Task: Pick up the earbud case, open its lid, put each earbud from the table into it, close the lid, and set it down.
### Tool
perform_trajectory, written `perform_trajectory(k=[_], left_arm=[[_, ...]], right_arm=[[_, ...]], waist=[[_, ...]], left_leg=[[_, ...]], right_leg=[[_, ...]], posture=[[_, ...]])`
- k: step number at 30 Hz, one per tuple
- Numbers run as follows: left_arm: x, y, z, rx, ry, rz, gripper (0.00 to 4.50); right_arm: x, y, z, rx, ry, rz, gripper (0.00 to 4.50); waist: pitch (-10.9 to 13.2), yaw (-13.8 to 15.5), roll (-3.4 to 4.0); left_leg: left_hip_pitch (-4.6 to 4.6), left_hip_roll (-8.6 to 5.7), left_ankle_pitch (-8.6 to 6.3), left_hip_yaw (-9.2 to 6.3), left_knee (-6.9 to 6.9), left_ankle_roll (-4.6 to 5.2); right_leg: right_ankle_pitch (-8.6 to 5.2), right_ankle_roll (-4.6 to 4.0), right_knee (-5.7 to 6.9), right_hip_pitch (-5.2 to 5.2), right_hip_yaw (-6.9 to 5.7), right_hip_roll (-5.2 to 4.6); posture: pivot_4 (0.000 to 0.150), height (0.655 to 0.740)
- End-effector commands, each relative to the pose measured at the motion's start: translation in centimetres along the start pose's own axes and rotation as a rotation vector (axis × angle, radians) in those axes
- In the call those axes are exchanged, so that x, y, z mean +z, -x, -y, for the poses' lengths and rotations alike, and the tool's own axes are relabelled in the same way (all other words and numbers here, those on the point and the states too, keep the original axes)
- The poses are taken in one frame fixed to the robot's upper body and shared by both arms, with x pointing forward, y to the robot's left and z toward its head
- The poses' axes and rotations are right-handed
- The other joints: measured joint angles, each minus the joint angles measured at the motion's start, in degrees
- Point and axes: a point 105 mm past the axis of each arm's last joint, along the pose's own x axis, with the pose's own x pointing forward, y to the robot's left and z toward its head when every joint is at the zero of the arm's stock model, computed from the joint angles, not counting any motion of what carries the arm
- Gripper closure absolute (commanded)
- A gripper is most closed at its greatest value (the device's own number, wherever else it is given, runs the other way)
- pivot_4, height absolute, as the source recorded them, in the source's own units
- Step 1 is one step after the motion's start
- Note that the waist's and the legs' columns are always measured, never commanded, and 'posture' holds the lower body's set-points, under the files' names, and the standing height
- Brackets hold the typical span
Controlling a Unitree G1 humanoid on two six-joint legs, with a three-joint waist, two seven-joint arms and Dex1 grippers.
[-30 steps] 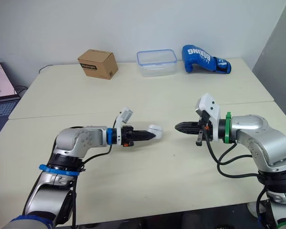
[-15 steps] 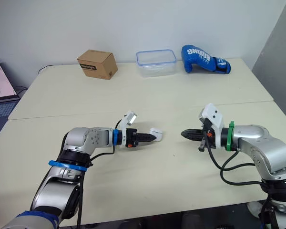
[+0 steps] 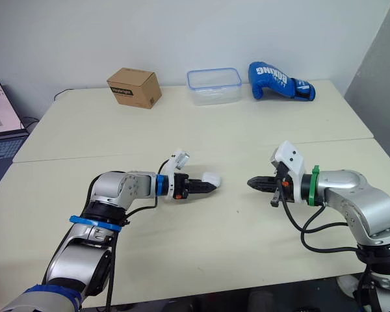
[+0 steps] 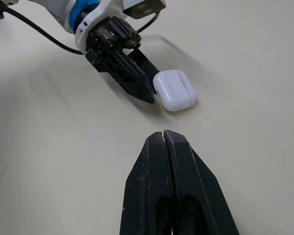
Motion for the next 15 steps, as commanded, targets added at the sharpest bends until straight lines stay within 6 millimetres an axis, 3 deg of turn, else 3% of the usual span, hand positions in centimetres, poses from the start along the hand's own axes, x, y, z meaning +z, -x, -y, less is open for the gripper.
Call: perform_trajectory(k=[1,3,7,15], left_arm=[[-0.1,0.9,-1.2,0.086,-0.025,-0.018,0.37],[-0.2,1.7,-1.5,0.117,-0.039,-0.029,0.05],[-1.5,4.7,-2.1,0.197,-0.096,-0.087,0.05],[-3.5,8.7,-1.5,0.276,-0.190,-0.087,0.05]], right_arm=[[1.1,0.2,-0.2,0.006,0.060,0.019,4.50],[1.0,0.2,-0.4,0.013,0.063,0.020,4.50],[0.7,0.2,-0.9,0.020,0.063,0.025,4.50],[0.2,-0.2,-1.7,0.030,0.062,0.073,4.50]], waist=[[-0.01,0.00,0.00],[-0.01,-0.02,0.00],[-0.01,-0.95,0.02],[-0.03,-1.05,0.04]], left_leg=[[0.02,0.00,0.00,0.00,0.00,0.00],[0.03,0.01,0.00,0.00,0.00,0.00],[0.06,0.07,0.00,0.07,-0.08,0.00],[0.05,0.07,0.00,0.06,-0.11,0.00]], right_leg=[[0.00,0.00,0.01,0.01,0.00,0.00],[0.00,0.00,0.02,0.02,0.00,0.00],[0.00,0.00,0.01,-0.05,0.06,0.03],[0.00,0.00,-0.01,-0.04,0.09,0.03]], posture=[[0.150,0.7307],[0.150,0.7307],[0.150,0.7307],[0.150,0.7307]])
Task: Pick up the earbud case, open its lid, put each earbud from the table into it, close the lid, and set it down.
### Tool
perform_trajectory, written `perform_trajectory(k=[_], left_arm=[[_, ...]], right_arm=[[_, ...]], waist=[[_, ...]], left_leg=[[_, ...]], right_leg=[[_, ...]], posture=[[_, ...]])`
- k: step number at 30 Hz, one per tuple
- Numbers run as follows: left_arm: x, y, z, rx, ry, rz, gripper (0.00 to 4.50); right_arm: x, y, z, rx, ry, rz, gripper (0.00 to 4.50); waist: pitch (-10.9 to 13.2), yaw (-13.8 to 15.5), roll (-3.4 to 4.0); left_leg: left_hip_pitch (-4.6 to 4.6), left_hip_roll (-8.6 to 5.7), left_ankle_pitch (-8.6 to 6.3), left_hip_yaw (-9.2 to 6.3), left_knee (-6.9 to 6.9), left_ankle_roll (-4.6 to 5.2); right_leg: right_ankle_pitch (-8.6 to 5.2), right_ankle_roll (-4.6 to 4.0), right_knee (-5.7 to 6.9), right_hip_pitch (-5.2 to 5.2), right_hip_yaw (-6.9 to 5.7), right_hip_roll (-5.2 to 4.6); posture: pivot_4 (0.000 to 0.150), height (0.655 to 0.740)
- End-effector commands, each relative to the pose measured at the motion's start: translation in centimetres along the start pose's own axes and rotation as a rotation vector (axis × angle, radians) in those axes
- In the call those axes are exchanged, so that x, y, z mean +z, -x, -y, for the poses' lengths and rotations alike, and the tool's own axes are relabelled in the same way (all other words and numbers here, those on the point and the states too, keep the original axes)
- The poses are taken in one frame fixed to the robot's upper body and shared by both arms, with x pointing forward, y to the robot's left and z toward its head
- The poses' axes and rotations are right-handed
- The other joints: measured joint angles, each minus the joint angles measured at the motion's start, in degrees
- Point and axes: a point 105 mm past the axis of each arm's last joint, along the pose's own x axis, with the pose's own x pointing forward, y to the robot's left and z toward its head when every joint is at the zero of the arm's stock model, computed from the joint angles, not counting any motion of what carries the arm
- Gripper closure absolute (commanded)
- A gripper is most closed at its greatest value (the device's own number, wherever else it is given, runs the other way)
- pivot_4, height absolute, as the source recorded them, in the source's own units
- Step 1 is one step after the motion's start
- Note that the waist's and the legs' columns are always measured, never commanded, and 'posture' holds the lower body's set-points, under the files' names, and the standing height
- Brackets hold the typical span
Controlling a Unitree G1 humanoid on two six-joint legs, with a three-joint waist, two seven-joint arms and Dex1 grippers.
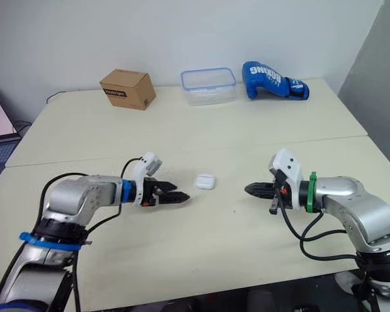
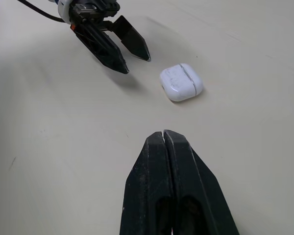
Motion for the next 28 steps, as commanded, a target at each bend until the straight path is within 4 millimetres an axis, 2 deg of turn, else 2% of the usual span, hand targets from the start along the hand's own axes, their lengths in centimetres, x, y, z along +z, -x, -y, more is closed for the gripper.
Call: perform_trajectory(k=[1,6,9,12,15,19,22,28], left_arm=[[-1.2,1.5,-0.1,0.064,-0.056,0.010,0.05],[-2.3,3.2,-0.6,0.201,-0.115,0.143,0.05],[-3.2,4.1,0.0,0.229,-0.111,0.246,0.05],[-3.9,4.8,0.7,0.266,-0.120,0.320,0.05],[-5.1,5.9,0.9,0.341,-0.128,0.370,0.05],[-7.6,7.1,0.2,0.443,-0.043,0.361,0.05],[-9.1,7.6,0.2,0.456,-0.043,0.347,0.05],[-9.2,7.7,0.5,0.460,-0.027,0.366,0.05]], right_arm=[[1.0,0.2,-0.9,0.004,0.056,0.063,4.50],[0.9,0.4,-2.1,-0.005,0.058,0.113,4.50],[0.8,0.4,-2.6,-0.030,0.035,0.139,4.50],[0.1,0.4,-3.1,-0.042,0.011,0.136,4.50],[-1.4,0.6,-3.9,-0.044,-0.026,0.104,4.50],[-2.5,1.1,-4.3,-0.049,-0.044,0.084,4.50],[-3.0,1.2,-4.5,-0.037,-0.049,0.066,4.50],[-3.9,1.3,-4.4,-0.030,-0.052,0.037,4.50]], waist=[[0.00,0.13,0.00],[0.00,0.50,0.00],[0.00,0.85,0.00],[0.00,1.34,-0.01],[-0.02,1.82,-0.04],[-0.03,2.45,-0.03],[-0.04,2.46,-0.01],[-0.05,2.49,-0.01]], left_leg=[[0.00,0.01,0.00,-0.01,-0.01,0.00],[-0.02,0.01,0.00,0.01,-0.03,0.00],[0.00,0.04,-0.01,0.02,-0.02,0.00],[-0.01,0.02,-0.01,0.02,-0.02,0.00],[-0.02,0.01,-0.02,0.01,0.00,0.02],[0.01,0.01,-0.03,0.10,-0.01,0.04],[0.09,0.05,-0.13,0.11,-0.01,0.23],[0.16,0.04,-0.14,0.07,-0.01,0.24]], right_leg=[[0.00,0.00,-0.01,-0.01,-0.01,0.00],[0.00,0.00,-0.07,-0.01,0.02,-0.01],[0.00,-0.01,-0.03,-0.01,0.03,-0.01],[0.00,-0.01,-0.05,0.01,0.03,-0.02],[0.00,-0.01,-0.07,0.04,0.01,-0.03],[0.00,-0.01,-0.08,0.05,0.05,-0.03],[0.01,-0.02,-0.05,0.11,0.02,0.00],[0.00,-0.02,-0.10,0.27,-0.02,0.00]], posture=[[0.150,0.7307],[0.150,0.7307],[0.150,0.7307],[0.150,0.7307],[0.150,0.7307],[0.150,0.7307],[0.150,0.7307],[0.150,0.7307]])
